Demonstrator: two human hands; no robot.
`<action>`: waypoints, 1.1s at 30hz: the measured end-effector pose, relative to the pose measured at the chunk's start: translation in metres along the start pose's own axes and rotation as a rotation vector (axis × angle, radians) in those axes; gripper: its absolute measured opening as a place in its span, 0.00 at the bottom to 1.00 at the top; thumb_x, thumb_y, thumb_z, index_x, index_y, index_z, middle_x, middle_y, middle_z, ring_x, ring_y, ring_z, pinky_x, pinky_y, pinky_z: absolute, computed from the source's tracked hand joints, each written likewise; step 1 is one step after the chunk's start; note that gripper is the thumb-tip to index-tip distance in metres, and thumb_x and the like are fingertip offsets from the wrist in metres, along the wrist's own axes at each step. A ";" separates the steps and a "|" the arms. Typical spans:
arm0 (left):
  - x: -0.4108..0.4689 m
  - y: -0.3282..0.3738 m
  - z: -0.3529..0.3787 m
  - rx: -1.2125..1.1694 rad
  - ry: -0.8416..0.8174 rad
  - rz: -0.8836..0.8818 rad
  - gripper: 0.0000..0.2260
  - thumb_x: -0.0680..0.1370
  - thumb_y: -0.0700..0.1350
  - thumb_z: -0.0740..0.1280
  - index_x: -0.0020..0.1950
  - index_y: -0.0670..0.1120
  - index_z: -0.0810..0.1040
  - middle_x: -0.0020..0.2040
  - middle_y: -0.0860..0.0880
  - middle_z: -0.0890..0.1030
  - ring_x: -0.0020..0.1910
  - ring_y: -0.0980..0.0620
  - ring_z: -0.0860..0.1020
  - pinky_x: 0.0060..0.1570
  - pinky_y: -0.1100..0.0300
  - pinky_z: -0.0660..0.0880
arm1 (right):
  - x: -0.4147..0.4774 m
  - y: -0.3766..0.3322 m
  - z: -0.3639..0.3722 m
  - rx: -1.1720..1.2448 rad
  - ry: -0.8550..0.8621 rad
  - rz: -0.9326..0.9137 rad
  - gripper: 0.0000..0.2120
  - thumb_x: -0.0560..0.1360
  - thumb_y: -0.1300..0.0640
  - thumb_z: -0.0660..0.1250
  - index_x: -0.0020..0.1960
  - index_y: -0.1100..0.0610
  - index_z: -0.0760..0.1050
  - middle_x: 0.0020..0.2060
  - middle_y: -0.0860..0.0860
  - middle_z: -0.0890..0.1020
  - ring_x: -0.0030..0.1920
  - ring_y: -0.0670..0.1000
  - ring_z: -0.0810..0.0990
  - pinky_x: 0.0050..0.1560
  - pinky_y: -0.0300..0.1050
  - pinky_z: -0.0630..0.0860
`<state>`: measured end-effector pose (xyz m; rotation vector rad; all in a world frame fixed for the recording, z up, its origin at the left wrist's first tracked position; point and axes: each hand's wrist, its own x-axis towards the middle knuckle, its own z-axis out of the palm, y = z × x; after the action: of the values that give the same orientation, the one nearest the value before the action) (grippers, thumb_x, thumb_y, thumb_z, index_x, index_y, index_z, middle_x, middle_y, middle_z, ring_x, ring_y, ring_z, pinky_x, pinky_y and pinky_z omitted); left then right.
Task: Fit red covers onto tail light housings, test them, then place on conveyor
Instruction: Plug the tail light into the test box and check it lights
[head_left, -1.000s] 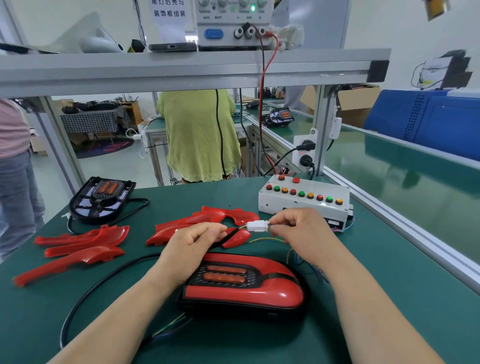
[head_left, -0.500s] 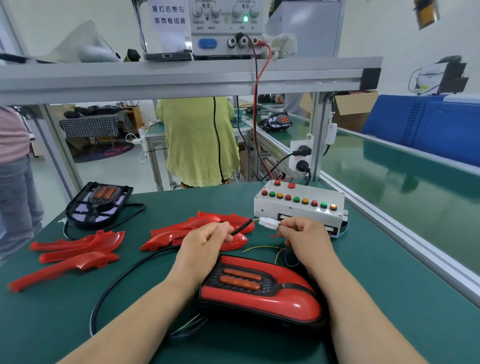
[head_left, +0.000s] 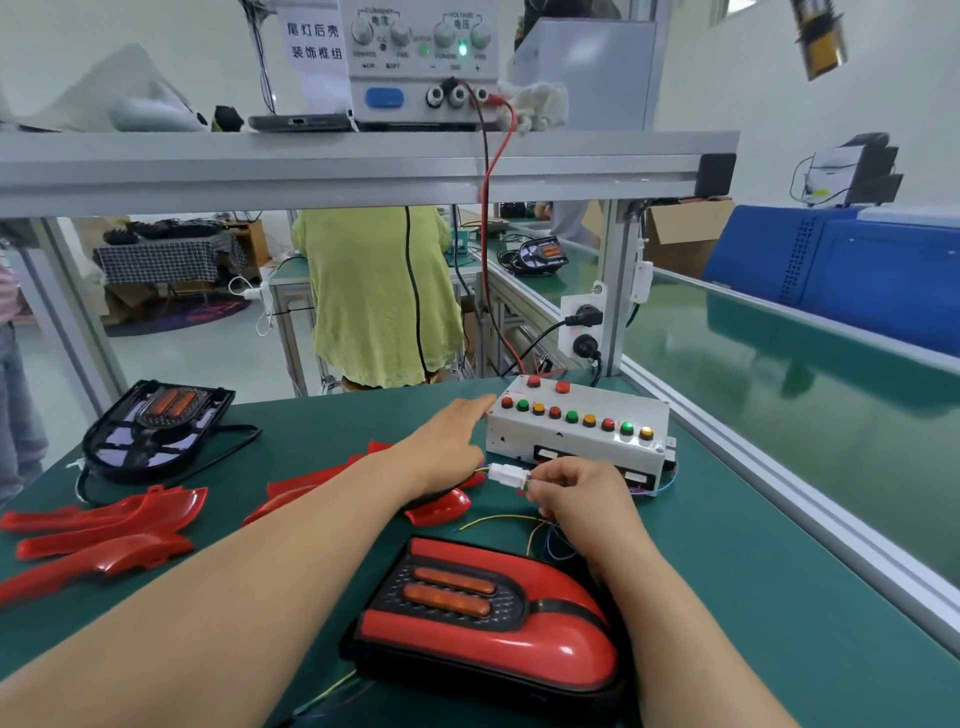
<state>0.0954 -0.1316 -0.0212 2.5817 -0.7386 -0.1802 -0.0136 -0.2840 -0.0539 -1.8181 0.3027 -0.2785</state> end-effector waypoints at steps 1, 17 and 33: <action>0.004 0.000 0.001 0.010 -0.010 -0.015 0.35 0.78 0.39 0.62 0.81 0.54 0.50 0.79 0.47 0.59 0.75 0.47 0.63 0.73 0.53 0.61 | 0.000 0.000 0.001 0.001 0.001 -0.002 0.06 0.73 0.63 0.73 0.38 0.54 0.83 0.29 0.48 0.80 0.31 0.46 0.75 0.37 0.42 0.74; 0.025 -0.001 0.012 0.255 0.085 0.045 0.33 0.77 0.49 0.65 0.78 0.61 0.52 0.68 0.47 0.71 0.66 0.45 0.71 0.65 0.46 0.70 | 0.004 0.002 0.004 -0.135 0.001 -0.019 0.09 0.74 0.59 0.72 0.38 0.47 0.80 0.37 0.48 0.83 0.35 0.47 0.79 0.41 0.45 0.78; 0.023 -0.004 0.014 0.324 0.105 0.044 0.34 0.79 0.51 0.64 0.80 0.60 0.49 0.68 0.46 0.69 0.67 0.45 0.68 0.65 0.46 0.69 | 0.003 0.002 0.004 -0.154 -0.004 0.002 0.06 0.73 0.58 0.73 0.39 0.49 0.81 0.37 0.47 0.83 0.37 0.47 0.79 0.42 0.45 0.78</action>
<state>0.1138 -0.1463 -0.0354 2.8479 -0.8438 0.0970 -0.0093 -0.2818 -0.0566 -1.9696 0.3306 -0.2559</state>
